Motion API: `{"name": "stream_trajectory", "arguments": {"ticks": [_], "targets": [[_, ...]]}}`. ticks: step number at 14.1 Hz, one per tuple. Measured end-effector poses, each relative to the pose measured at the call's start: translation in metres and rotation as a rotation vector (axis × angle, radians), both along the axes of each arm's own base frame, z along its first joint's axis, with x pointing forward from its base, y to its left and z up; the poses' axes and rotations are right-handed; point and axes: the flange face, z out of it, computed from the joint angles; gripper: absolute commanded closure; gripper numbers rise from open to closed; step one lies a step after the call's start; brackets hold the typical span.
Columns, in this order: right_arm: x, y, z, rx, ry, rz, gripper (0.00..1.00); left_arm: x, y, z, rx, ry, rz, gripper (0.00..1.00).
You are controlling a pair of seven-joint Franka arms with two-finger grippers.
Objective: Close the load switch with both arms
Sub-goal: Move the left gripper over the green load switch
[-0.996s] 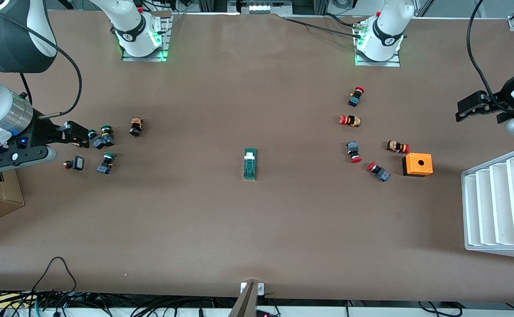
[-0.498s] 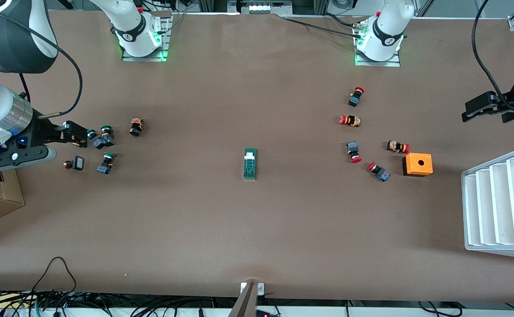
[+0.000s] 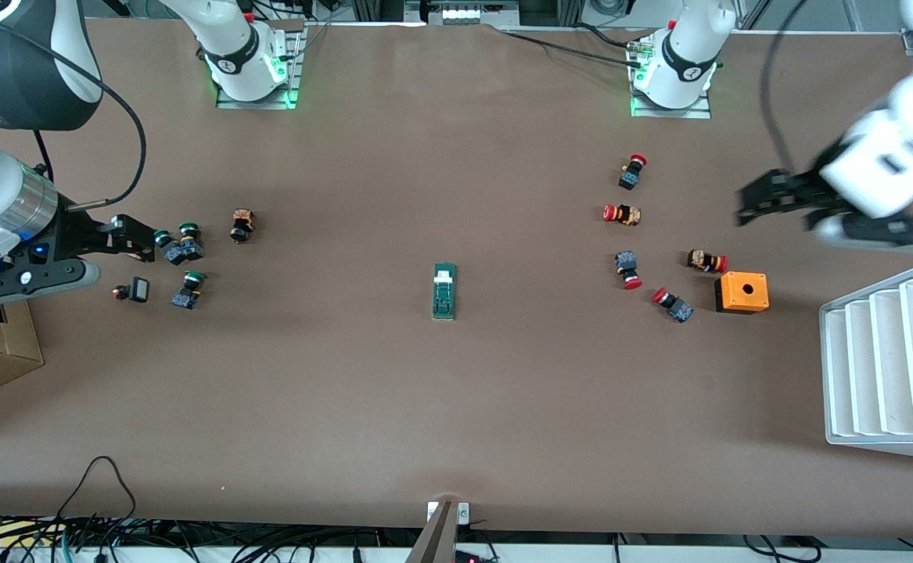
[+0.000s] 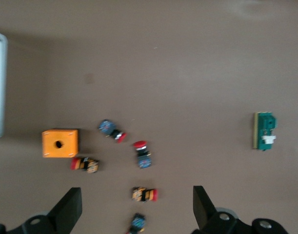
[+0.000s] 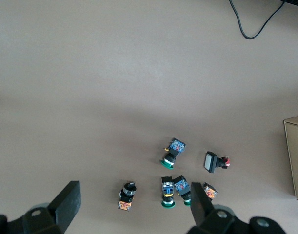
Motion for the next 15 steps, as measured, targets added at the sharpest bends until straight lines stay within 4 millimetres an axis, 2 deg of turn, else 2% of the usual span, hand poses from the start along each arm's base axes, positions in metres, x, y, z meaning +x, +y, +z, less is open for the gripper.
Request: {"name": "stream_trajectory", "arguments": {"ticks": [4, 7, 11, 13, 15], "targets": [[0.0, 0.0, 0.0, 0.0, 0.0, 0.0, 0.01, 0.004, -0.1, -0.034, -0.072, -0.031, 0.048, 0.0], [0.0, -0.003, 0.0, -0.001, 0.0, -0.003, 0.01, -0.005, -0.167, -0.056, -0.05, -0.083, 0.098, 0.0], [0.001, -0.011, 0.001, -0.003, -0.002, -0.009, 0.01, -0.048, -0.262, -0.081, 0.048, -0.179, 0.143, 0.0], [0.001, -0.011, 0.001, -0.003, -0.004, -0.01, 0.01, -0.066, -0.297, -0.097, 0.07, -0.237, 0.172, 0.0], [0.003, -0.014, 0.002, -0.002, -0.014, -0.006, 0.01, -0.087, -0.327, -0.127, 0.061, -0.308, 0.2, 0.0]]}}
